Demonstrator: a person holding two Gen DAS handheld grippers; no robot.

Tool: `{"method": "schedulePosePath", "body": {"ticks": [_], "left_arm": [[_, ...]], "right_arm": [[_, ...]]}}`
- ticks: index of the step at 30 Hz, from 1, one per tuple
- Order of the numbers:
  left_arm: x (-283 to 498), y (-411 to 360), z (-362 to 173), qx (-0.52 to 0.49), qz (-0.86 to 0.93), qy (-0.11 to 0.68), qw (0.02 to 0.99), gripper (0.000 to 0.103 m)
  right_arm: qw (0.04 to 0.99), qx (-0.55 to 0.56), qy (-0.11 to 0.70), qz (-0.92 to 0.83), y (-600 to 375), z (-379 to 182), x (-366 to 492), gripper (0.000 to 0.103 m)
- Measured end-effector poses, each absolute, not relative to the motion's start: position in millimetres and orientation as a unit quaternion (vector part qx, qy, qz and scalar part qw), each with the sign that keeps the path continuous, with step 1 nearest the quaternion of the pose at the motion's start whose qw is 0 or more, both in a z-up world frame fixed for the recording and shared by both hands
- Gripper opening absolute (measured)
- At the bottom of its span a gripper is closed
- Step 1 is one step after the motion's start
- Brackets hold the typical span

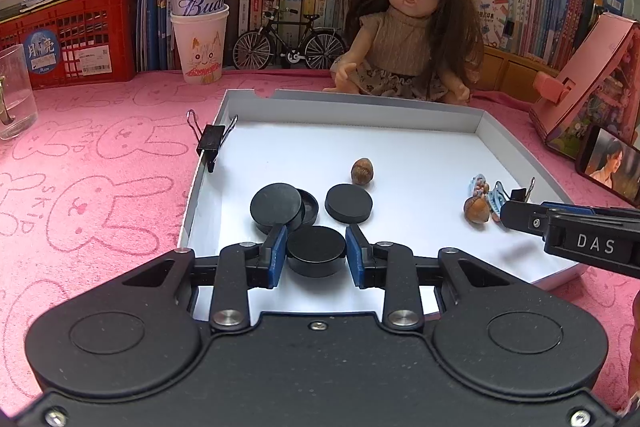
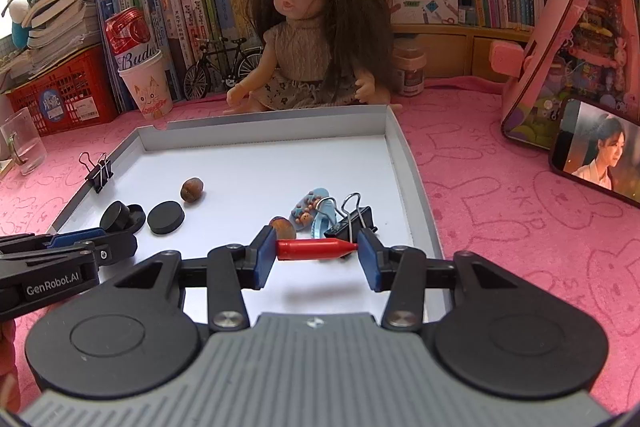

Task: Organize rigid objects
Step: 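Open the left tool to drop the puck while the right tool releases the marker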

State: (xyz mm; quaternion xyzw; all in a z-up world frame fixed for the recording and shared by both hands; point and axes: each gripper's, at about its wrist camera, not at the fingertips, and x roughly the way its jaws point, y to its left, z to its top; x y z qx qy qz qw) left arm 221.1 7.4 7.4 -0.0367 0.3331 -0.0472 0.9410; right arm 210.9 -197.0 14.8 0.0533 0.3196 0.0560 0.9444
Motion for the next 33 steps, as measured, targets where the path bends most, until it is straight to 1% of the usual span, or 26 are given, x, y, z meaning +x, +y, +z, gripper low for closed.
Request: {"method": "schedulePosePath", "body": {"ticks": [27, 33], "left_arm": [[259, 1, -1, 0.000, -0.022, 0.319, 0.947, 0.030], [265, 0, -1, -0.005, -0.012, 0.319, 0.948, 0.030]], "right_arm": [[0.942, 0.051, 0.326, 0.054, -195, 5, 237, 0.049], [0.942, 0.051, 0.328, 0.048, -195, 6, 245, 0.049]]}}
